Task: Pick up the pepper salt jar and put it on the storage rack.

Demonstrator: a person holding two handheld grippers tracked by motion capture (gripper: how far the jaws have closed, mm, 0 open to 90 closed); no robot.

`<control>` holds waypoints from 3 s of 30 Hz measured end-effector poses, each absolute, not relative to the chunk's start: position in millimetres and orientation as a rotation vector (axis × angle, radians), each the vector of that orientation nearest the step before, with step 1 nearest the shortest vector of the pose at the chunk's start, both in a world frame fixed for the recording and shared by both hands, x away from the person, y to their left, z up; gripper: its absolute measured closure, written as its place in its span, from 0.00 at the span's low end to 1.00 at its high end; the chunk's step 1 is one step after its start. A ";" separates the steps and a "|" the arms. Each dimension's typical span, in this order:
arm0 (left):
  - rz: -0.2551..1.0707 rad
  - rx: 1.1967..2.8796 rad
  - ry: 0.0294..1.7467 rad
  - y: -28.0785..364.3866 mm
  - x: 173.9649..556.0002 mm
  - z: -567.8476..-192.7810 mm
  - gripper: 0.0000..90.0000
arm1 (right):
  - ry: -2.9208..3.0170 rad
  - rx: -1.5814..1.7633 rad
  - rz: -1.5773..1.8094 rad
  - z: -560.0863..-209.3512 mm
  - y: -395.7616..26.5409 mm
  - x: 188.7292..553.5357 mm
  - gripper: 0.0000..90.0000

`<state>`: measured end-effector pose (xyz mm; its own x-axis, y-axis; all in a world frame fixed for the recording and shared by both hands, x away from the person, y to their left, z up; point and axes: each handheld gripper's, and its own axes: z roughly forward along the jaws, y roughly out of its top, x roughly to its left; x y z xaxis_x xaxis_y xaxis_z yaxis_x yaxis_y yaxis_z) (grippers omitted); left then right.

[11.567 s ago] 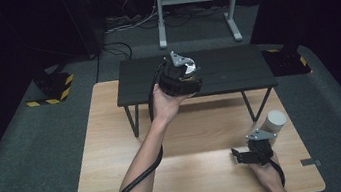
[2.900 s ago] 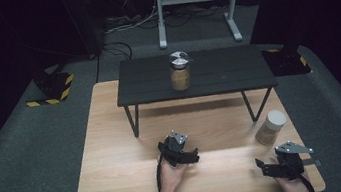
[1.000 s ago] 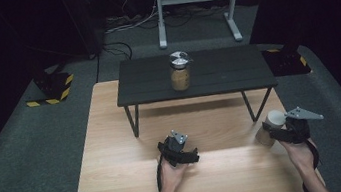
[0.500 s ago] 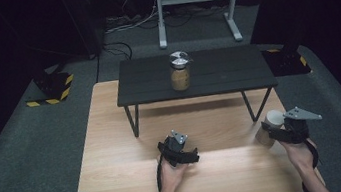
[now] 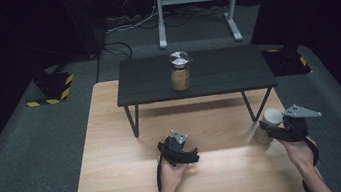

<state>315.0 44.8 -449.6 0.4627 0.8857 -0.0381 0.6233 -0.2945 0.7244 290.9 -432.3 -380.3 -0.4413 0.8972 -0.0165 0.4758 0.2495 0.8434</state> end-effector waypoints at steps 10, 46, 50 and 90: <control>0.492 2.029 1.253 44.7 314.9 -449.6 0.01 | 2.082 1.195 1.131 -365.4 -432.4 294.4 0.38; 0.455 1.971 1.277 54.3 315.3 -452.0 0.02 | 2.247 1.003 1.242 -273.2 -419.8 327.6 0.37; 0.458 1.970 1.279 54.0 315.0 -451.9 0.02 | 2.259 0.986 1.241 -260.3 -415.6 331.8 0.37; 0.462 1.965 1.283 53.7 314.4 -452.2 0.03 | 2.242 0.937 1.369 -199.0 -392.1 380.3 0.38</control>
<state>314.4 53.7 -452.2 0.4373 0.8948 -0.0902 0.6314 -0.2340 0.7393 380.3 -392.1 -199.0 -0.7198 0.6929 0.0423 0.3541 0.3141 0.8809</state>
